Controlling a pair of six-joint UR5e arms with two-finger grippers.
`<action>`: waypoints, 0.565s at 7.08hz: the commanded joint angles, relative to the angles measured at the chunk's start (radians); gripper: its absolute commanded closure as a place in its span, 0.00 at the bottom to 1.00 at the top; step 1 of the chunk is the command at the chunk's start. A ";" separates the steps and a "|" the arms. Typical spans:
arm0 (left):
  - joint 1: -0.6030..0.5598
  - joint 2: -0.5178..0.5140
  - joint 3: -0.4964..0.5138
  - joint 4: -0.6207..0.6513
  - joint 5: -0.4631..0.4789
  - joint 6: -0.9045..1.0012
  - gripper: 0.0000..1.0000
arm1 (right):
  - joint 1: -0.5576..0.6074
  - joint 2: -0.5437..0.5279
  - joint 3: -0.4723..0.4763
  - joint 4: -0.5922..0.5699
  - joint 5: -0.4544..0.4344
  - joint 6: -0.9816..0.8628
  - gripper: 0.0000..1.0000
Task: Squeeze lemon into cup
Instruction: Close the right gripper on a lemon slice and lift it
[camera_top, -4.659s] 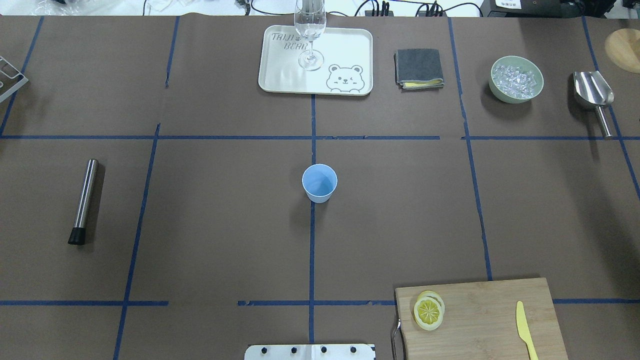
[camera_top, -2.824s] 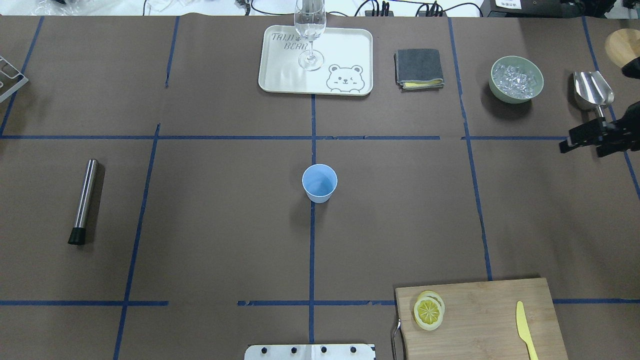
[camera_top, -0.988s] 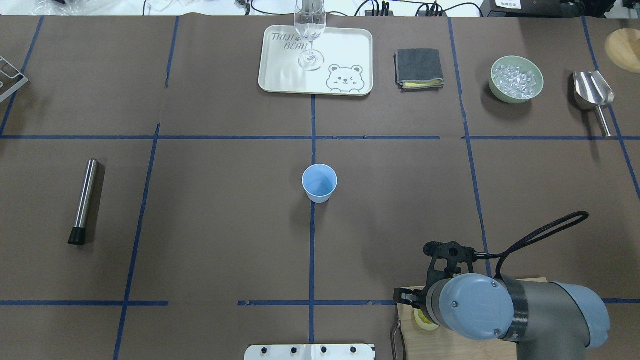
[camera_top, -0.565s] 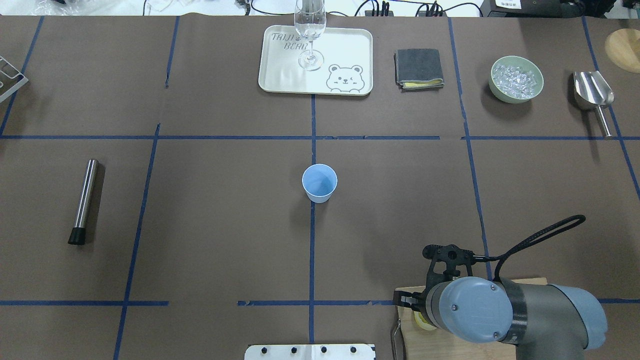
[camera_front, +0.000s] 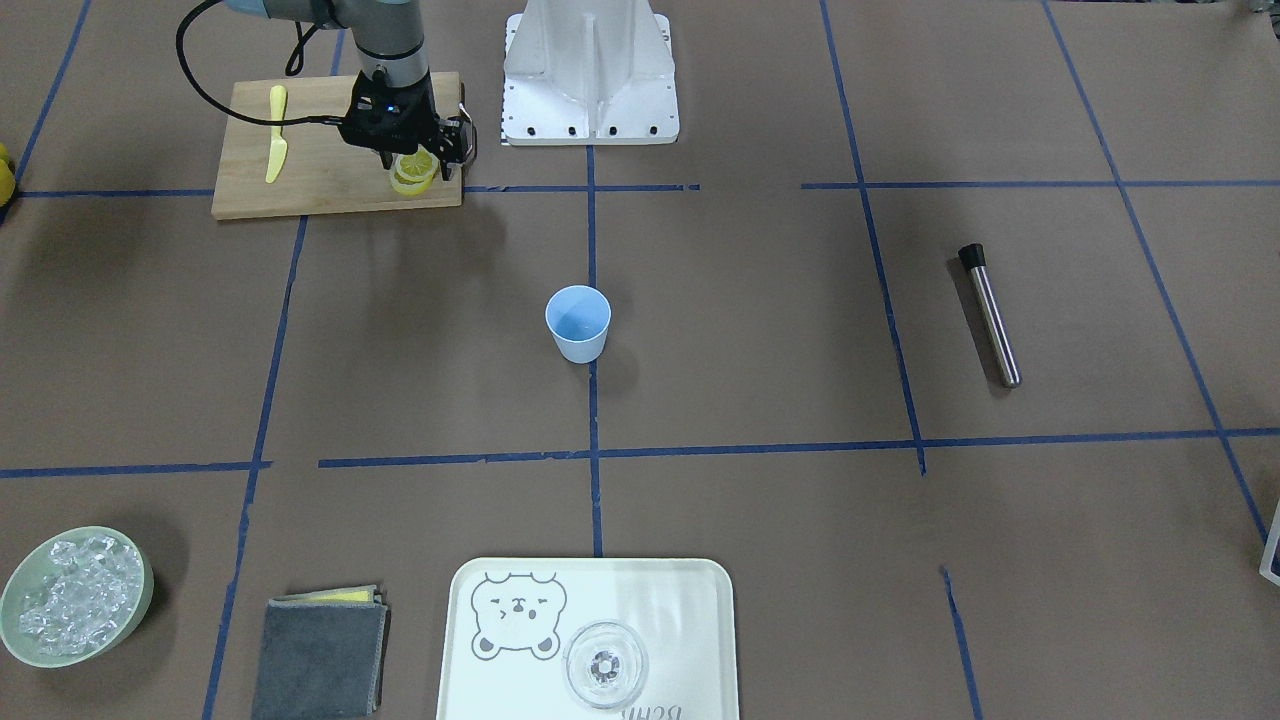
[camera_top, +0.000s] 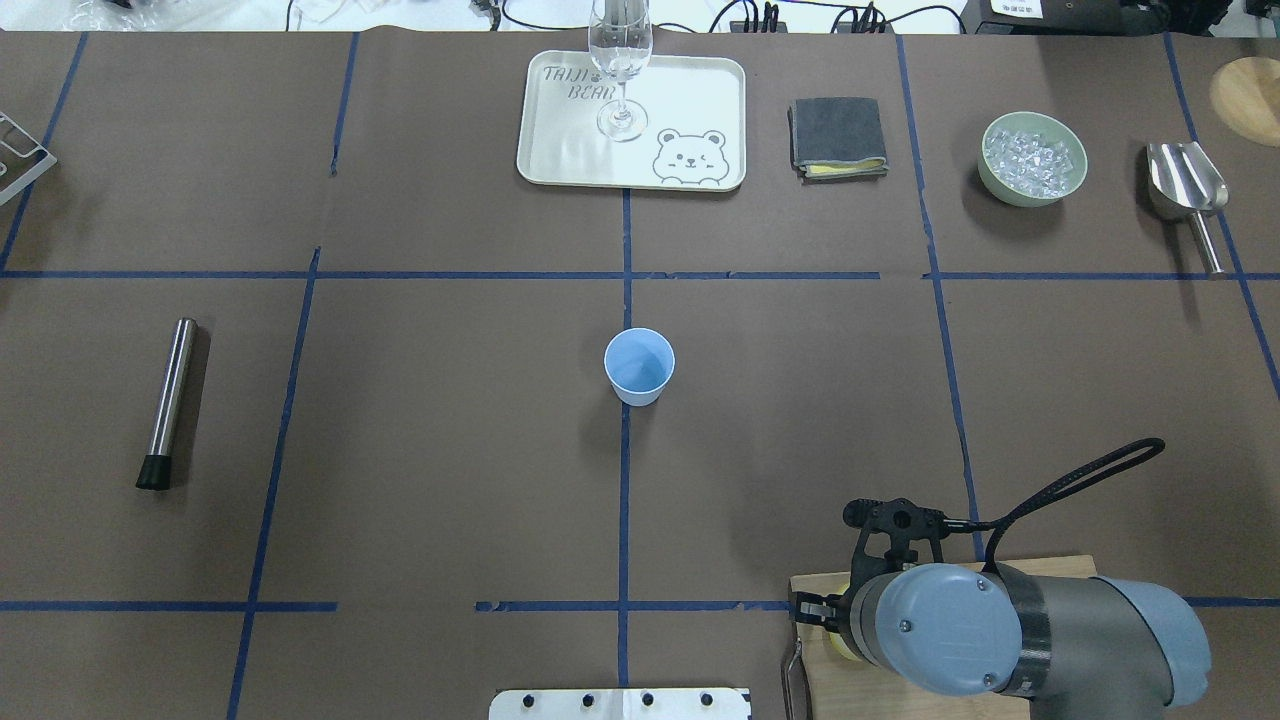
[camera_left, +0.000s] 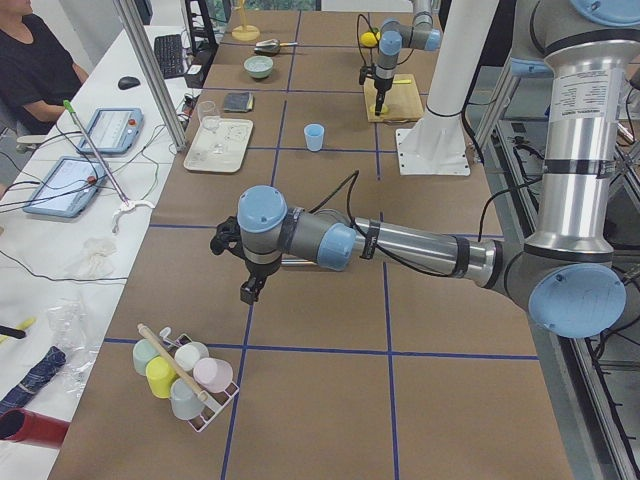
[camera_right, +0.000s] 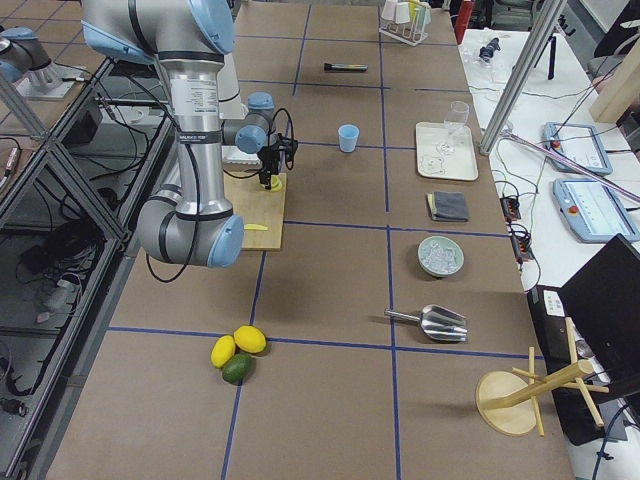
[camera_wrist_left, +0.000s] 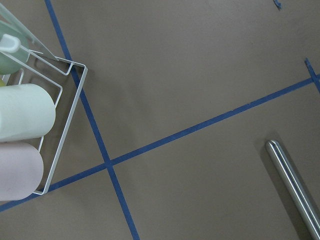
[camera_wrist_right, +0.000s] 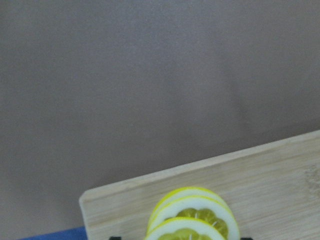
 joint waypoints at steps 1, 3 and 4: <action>-0.002 0.015 -0.018 0.003 -0.019 -0.001 0.00 | -0.004 -0.003 0.003 -0.005 0.002 -0.001 0.68; -0.002 0.022 -0.027 0.002 -0.040 -0.003 0.00 | -0.001 -0.003 0.014 -0.005 0.003 -0.002 0.78; -0.002 0.022 -0.027 0.002 -0.042 -0.003 0.00 | 0.002 -0.007 0.043 -0.011 0.007 -0.002 0.78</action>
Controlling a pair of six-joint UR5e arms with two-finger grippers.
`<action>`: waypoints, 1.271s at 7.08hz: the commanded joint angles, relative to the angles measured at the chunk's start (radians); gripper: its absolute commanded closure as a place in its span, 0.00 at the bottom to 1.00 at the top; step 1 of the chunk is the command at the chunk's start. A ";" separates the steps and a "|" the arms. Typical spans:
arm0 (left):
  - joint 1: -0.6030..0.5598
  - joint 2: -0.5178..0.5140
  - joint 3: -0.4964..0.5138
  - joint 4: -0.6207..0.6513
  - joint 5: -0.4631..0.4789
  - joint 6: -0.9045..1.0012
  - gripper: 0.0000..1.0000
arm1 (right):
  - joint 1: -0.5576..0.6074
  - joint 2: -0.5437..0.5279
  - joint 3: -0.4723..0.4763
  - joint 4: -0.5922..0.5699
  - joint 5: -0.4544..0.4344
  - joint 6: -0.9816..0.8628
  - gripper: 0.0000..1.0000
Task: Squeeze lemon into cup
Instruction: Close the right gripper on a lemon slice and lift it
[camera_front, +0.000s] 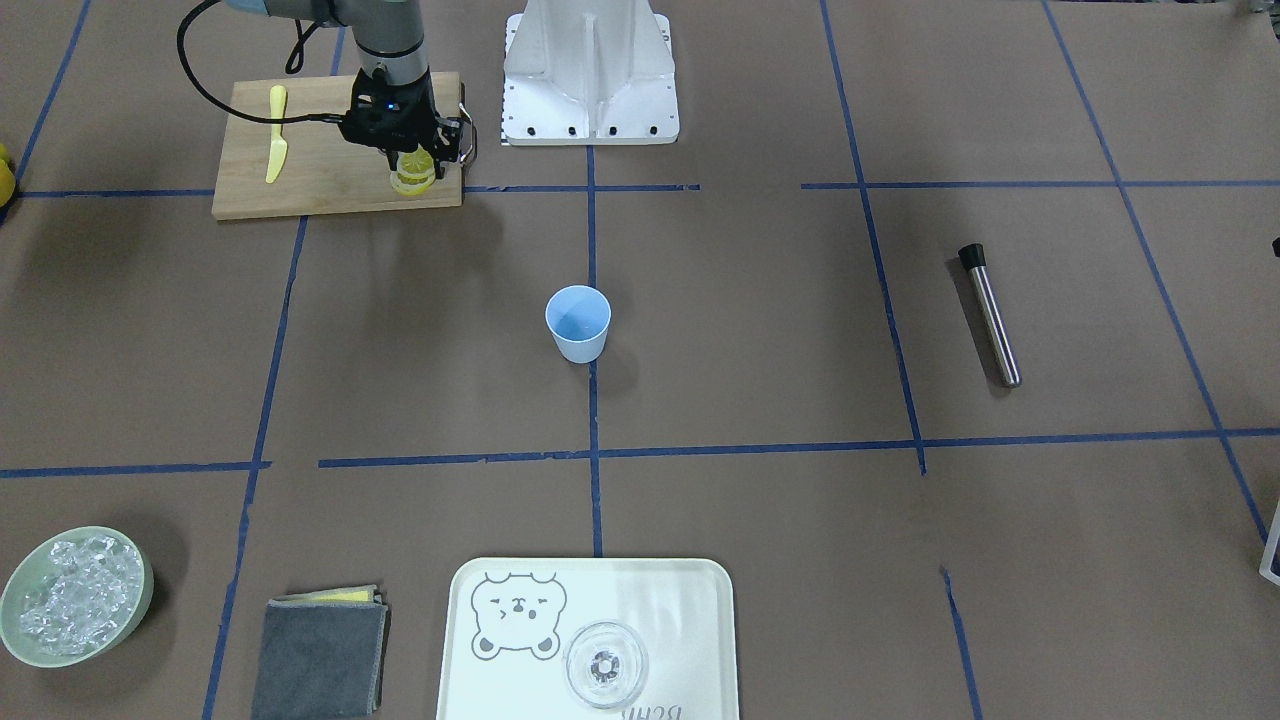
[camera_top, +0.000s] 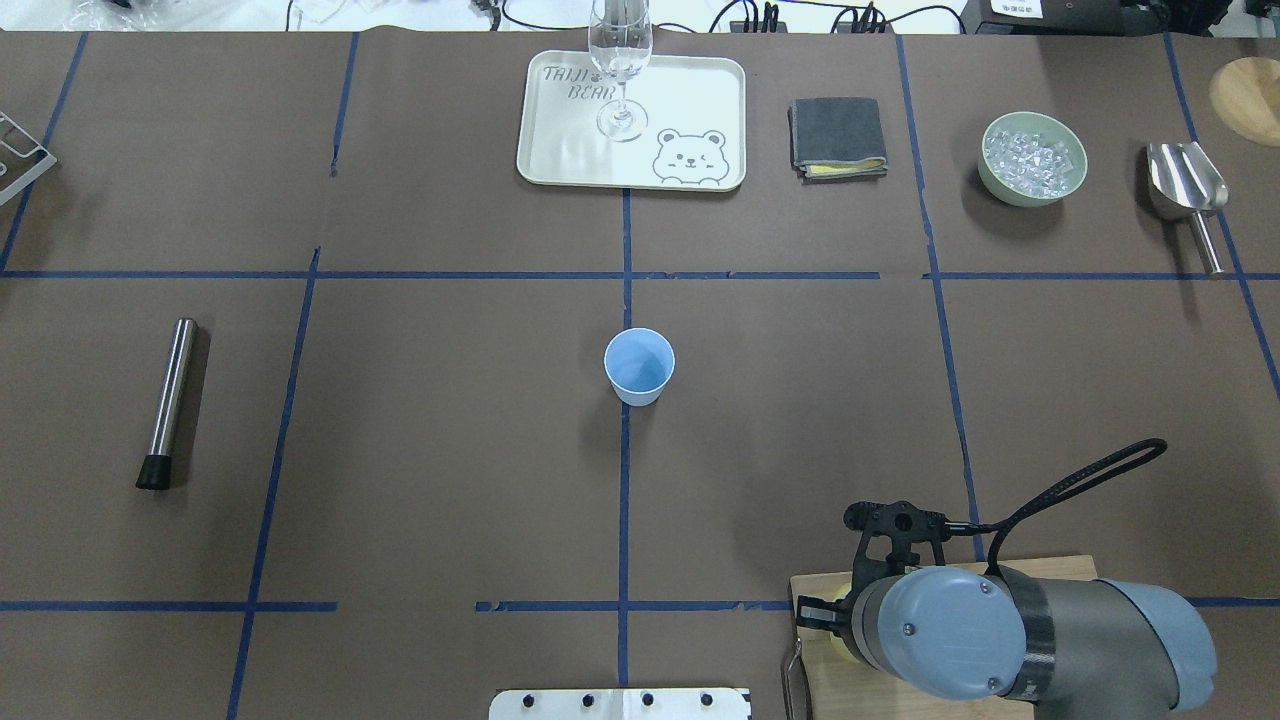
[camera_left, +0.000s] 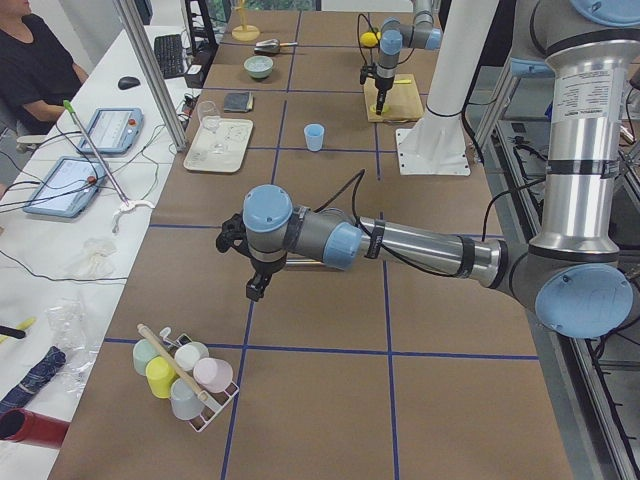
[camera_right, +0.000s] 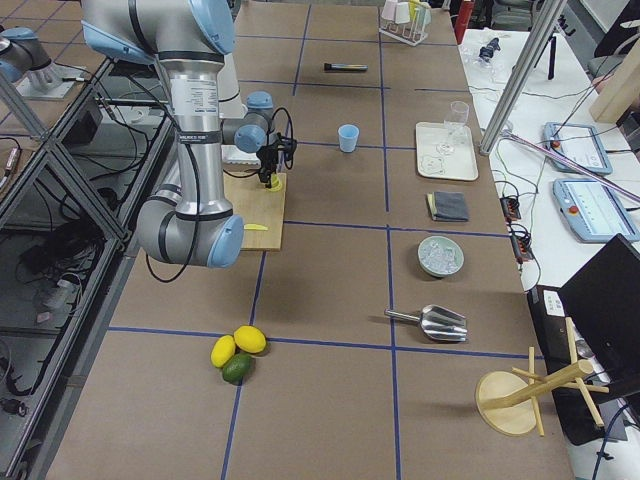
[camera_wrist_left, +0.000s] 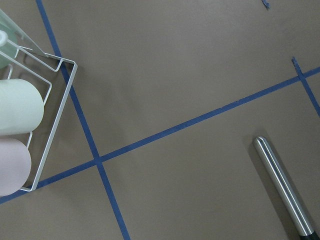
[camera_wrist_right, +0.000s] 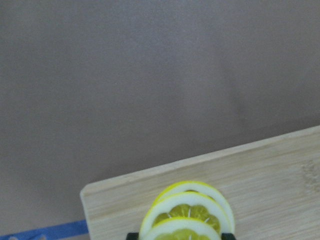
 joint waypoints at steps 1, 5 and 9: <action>0.000 0.002 -0.004 0.000 -0.007 -0.001 0.00 | 0.003 -0.026 0.051 -0.005 0.003 0.000 0.77; -0.002 0.002 -0.007 0.000 -0.007 -0.001 0.00 | 0.006 -0.025 0.059 -0.020 -0.002 0.000 0.76; 0.000 0.003 -0.010 0.001 -0.007 -0.001 0.00 | 0.024 -0.025 0.127 -0.087 0.000 0.000 0.90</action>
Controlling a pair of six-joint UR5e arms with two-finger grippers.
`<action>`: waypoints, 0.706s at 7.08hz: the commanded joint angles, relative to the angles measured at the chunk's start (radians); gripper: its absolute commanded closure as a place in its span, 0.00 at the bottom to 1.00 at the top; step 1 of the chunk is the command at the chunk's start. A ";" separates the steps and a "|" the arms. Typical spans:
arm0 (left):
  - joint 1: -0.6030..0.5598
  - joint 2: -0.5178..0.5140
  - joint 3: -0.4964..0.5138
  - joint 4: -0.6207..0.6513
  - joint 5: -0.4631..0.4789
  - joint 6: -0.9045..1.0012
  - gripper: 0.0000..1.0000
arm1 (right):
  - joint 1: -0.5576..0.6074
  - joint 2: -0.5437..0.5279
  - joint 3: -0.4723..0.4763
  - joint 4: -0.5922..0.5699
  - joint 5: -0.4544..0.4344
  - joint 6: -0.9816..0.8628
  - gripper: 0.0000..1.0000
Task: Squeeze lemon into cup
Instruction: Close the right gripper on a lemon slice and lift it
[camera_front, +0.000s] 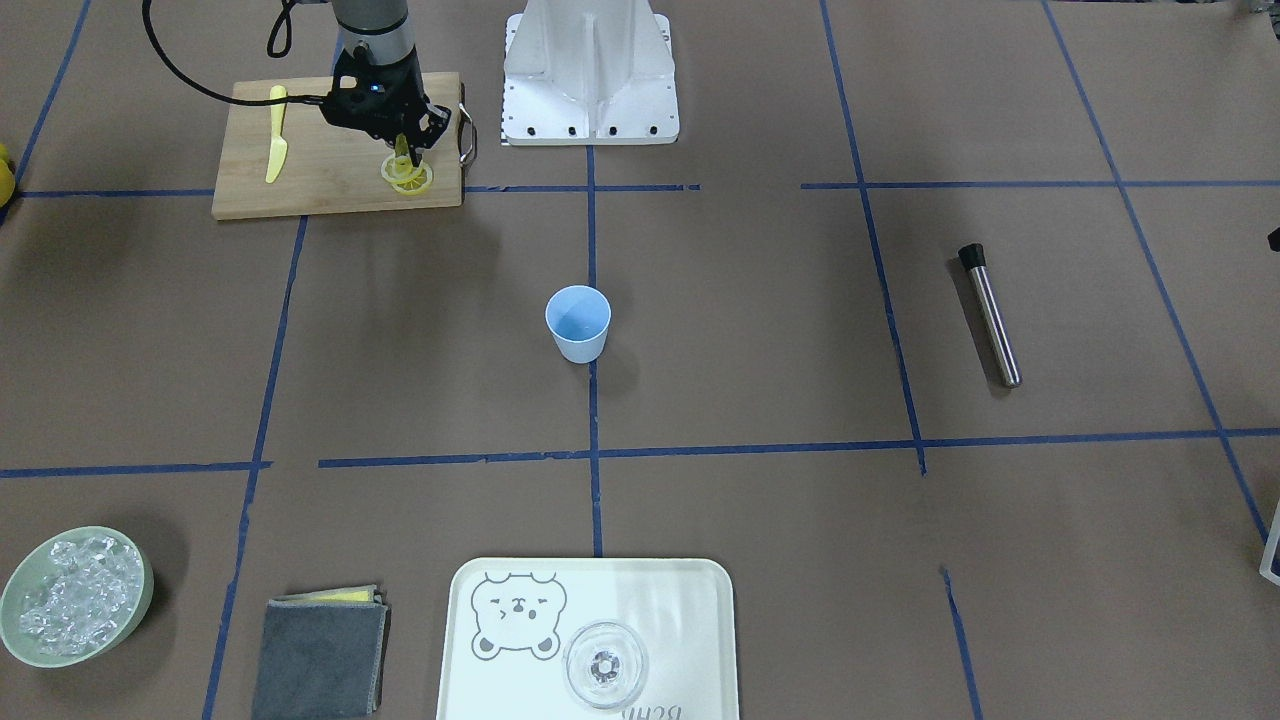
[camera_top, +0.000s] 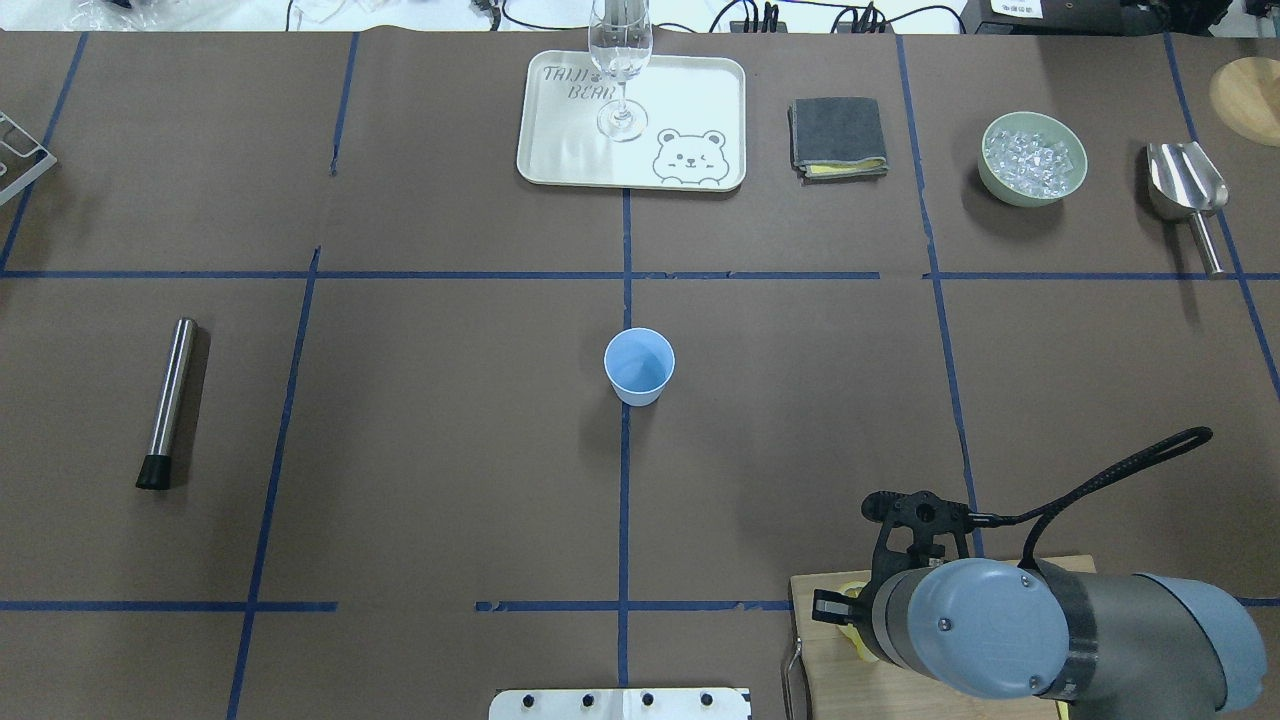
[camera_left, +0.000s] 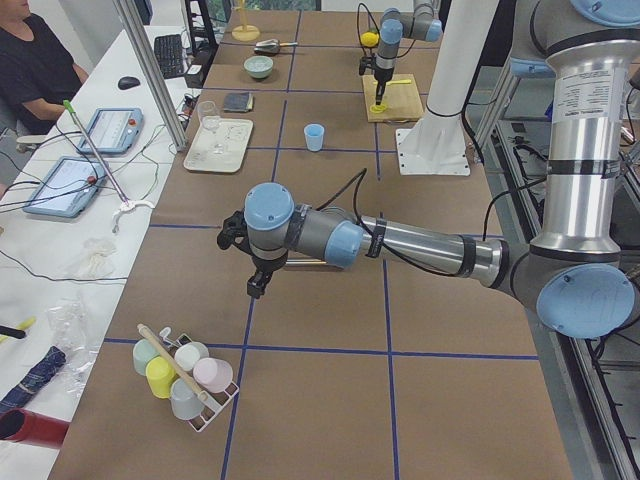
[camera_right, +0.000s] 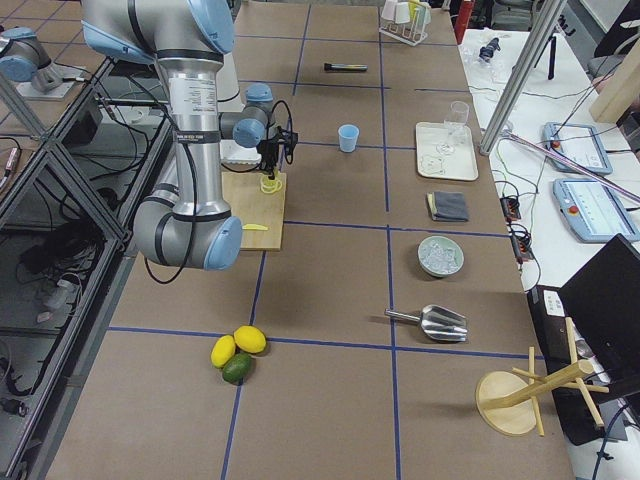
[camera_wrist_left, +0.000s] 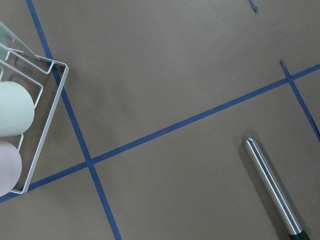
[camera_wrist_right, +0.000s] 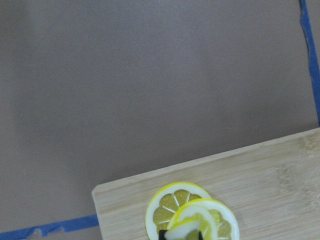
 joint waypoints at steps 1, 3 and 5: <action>0.001 0.001 0.001 0.001 0.000 0.000 0.00 | 0.003 0.003 0.068 -0.100 0.000 0.000 1.00; 0.001 -0.001 0.001 0.001 0.000 0.000 0.00 | 0.008 0.003 0.082 -0.103 -0.001 0.000 1.00; 0.001 -0.001 0.000 0.001 0.000 0.000 0.00 | 0.093 0.033 0.163 -0.176 0.017 -0.015 1.00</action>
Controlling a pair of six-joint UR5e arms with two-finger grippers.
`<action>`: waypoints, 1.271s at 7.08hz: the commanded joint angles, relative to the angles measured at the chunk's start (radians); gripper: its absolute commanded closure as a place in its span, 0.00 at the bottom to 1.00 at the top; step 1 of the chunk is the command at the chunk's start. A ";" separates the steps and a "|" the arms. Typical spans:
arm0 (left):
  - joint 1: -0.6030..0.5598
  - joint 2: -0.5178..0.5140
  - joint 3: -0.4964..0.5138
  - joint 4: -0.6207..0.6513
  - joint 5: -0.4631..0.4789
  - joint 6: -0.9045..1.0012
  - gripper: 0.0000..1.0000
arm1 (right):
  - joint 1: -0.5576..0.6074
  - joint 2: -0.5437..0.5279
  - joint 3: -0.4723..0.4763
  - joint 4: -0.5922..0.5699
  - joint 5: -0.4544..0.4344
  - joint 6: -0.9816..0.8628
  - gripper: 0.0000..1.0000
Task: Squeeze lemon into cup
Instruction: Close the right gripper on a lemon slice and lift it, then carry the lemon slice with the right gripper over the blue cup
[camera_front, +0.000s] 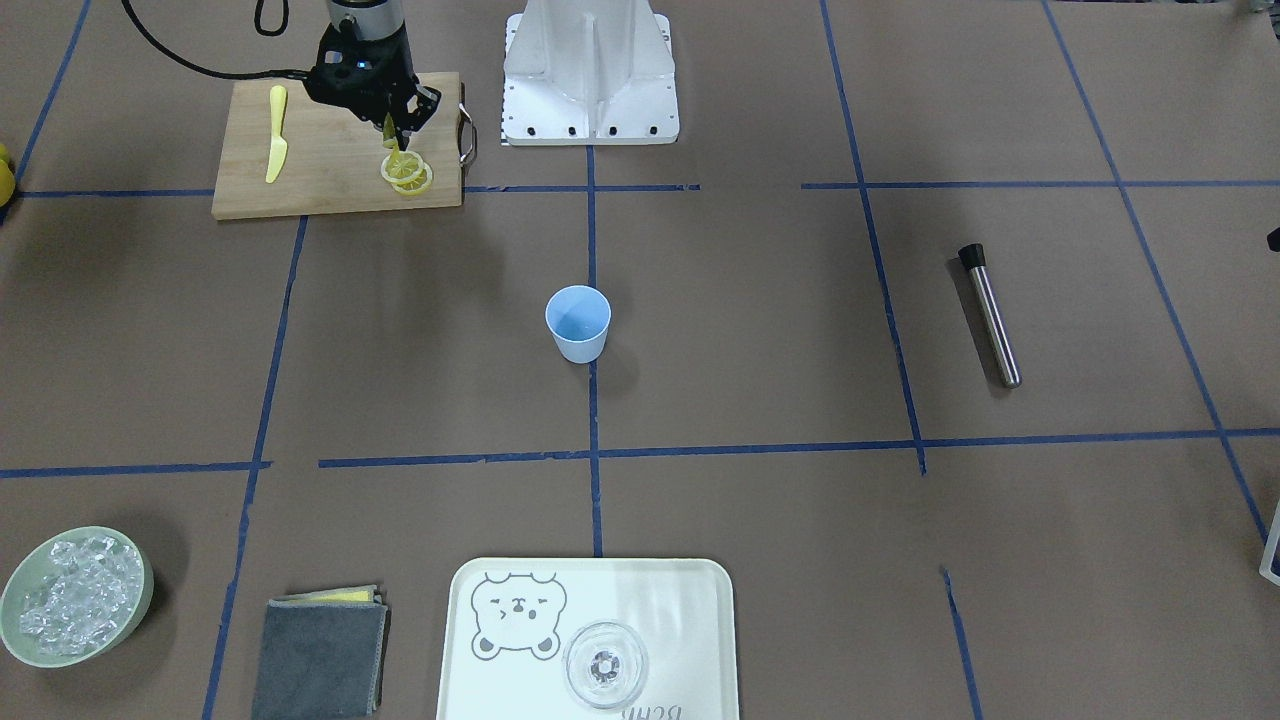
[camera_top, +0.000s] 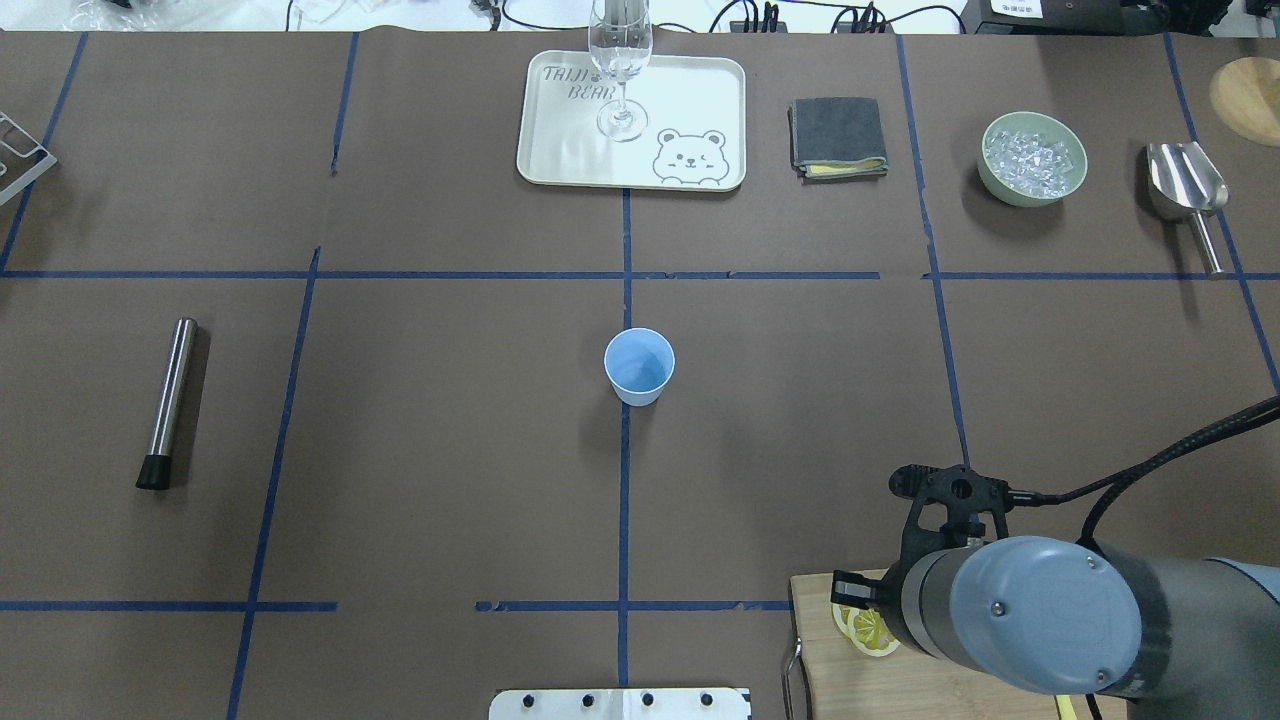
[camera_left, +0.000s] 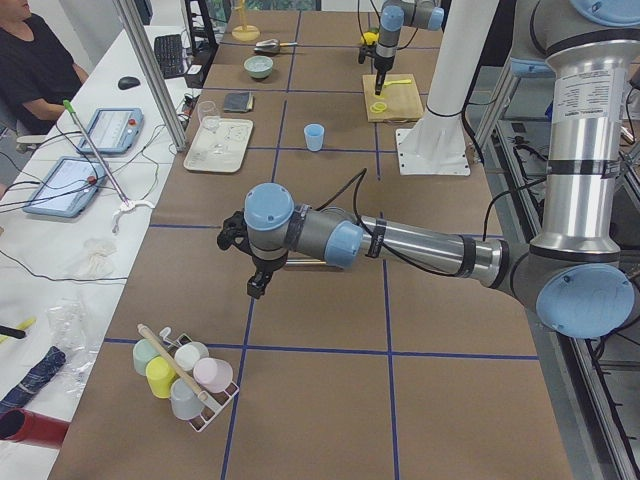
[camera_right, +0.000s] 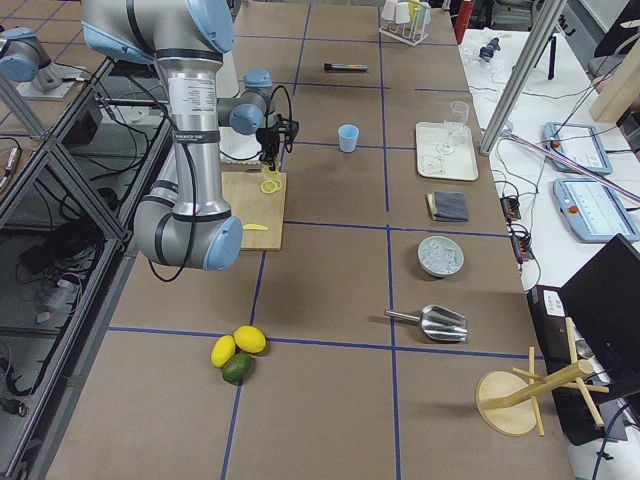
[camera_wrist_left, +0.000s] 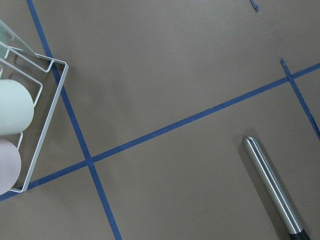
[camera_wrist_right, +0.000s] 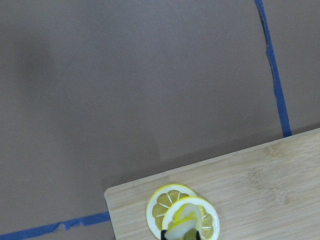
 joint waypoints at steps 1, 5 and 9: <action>0.000 0.000 -0.001 0.000 0.001 0.000 0.00 | 0.106 0.141 0.007 -0.083 0.015 -0.018 1.00; 0.002 0.000 0.000 -0.002 0.001 0.000 0.00 | 0.353 0.566 -0.288 -0.147 0.086 -0.153 1.00; 0.000 0.017 -0.015 -0.005 -0.001 0.002 0.00 | 0.375 0.681 -0.653 0.190 0.106 -0.095 1.00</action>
